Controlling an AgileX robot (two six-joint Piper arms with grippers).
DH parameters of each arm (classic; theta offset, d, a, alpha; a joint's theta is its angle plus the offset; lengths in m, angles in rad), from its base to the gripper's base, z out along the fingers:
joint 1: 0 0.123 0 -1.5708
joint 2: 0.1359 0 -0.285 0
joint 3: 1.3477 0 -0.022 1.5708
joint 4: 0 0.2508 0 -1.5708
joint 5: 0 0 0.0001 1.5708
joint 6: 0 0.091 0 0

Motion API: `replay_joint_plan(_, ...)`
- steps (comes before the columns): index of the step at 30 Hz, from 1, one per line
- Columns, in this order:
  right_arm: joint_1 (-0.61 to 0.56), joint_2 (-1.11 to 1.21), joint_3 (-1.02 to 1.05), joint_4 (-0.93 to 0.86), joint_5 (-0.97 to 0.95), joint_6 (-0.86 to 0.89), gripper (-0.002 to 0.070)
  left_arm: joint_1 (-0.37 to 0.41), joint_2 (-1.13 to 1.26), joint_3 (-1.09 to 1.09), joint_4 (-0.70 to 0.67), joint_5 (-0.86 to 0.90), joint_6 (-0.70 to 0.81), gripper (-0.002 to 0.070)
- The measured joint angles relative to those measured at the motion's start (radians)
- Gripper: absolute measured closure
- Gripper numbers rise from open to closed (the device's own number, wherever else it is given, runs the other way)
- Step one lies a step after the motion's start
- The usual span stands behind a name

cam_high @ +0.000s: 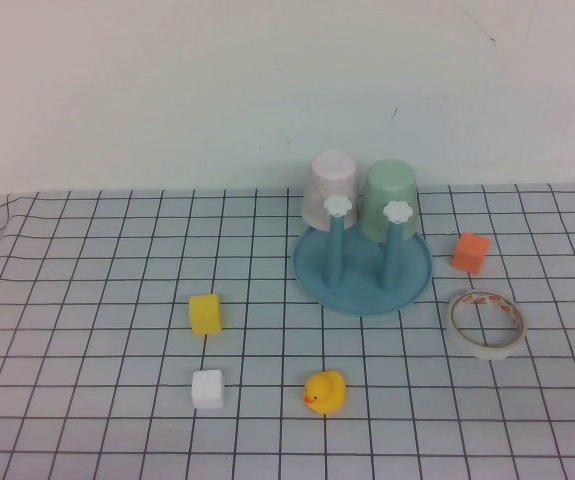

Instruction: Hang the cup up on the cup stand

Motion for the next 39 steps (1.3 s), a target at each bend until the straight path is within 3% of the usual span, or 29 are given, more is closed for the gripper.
replay_joint_plan(39,0.000,0.000,0.000,0.000,0.000,0.000,0.0678,0.000,0.000,-0.002,-0.045,0.005,-0.058,0.0675)
